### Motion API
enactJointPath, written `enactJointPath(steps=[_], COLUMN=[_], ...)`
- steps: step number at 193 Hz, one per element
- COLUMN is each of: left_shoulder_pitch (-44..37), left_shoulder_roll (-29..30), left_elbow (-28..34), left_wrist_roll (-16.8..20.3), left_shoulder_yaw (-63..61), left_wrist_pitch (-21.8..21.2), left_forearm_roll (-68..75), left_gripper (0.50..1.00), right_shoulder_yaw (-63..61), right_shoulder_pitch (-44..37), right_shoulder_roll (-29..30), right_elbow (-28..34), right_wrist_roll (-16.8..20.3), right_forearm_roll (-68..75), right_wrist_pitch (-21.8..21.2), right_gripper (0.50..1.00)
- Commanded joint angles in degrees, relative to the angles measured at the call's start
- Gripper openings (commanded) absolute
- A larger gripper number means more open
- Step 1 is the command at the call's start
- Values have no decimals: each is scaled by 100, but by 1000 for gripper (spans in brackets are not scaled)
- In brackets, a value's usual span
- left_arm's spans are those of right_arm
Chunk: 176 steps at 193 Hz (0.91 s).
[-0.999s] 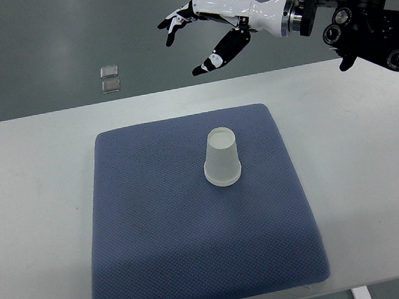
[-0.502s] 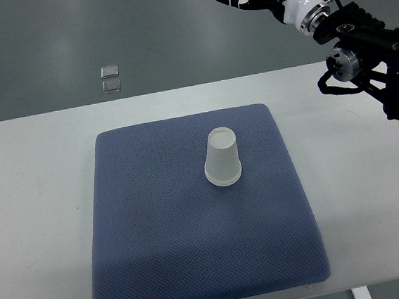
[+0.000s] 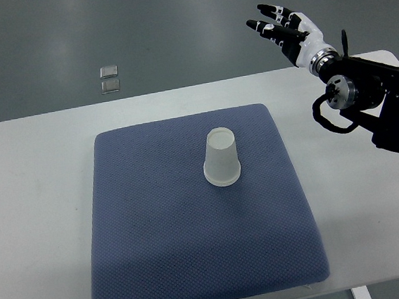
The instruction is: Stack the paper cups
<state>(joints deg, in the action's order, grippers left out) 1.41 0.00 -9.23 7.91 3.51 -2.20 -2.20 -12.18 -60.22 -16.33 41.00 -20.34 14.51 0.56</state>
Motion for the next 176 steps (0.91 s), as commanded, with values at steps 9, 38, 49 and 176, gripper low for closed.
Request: enactJointPath(steps=[9, 38, 49, 176], left_shoulder_pitch=[-9, 0, 0, 0], left_shoulder_roll=[0, 0, 0, 0], left_elbow=[0, 0, 0, 0], left_wrist_roll=[0, 0, 0, 0], left_shoulder_yaw=[0, 0, 0, 0], left_wrist_pitch=[0, 0, 0, 0], left_forearm_roll=[0, 0, 0, 0], left_gripper=[1000, 1000, 1000, 1000], right_shoulder_yaw=[-65, -346, -399, -425], right_shoulder_pitch=[133, 195, 300, 379], right_shoulder_roll=[7, 191, 253, 490], right_elbow=[-181, -312, -497, -682], right_wrist_roll=[-49, -93, -93, -181], right_forearm_roll=[34, -19, -36, -186], right_wrist_pitch=[-364, -320, -311, 32], right_gripper=[911, 911, 911, 911])
